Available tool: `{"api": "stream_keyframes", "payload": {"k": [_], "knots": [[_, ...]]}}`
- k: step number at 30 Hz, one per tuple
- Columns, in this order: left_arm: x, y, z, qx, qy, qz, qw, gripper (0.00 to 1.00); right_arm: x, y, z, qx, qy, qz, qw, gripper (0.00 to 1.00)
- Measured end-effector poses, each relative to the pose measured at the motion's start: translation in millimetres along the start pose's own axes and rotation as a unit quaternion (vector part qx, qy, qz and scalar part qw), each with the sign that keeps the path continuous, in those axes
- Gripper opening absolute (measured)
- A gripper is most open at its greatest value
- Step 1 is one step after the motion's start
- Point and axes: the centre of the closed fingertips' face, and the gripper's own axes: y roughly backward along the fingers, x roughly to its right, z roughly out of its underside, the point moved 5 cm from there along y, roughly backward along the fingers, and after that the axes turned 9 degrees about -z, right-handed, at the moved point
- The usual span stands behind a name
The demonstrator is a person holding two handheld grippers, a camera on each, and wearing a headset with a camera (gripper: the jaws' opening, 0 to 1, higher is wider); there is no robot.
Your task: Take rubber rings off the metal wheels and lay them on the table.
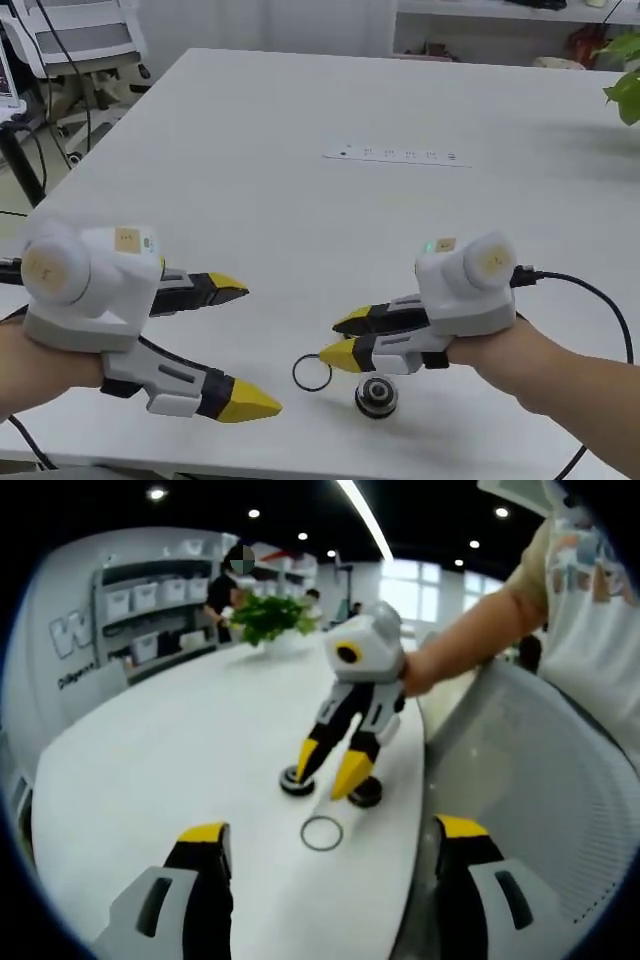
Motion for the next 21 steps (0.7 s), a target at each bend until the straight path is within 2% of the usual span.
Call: {"api": "stream_keyframes", "payload": {"k": [10, 21], "knots": [[3.0, -7.5, -10.6, 0.002, -0.01, 0.01, 0.9999, 0.83, 2.0, 24.6, -10.5, 0.042, -0.004, 0.024, 0.9988, 0.25], [9.0, -19.6, -20.8, 0.003, -0.023, 0.027, 0.9994, 0.83, 0.9, 49.3, -13.8, 0.068, -0.002, 0.041, 0.9969, 0.26]]}}
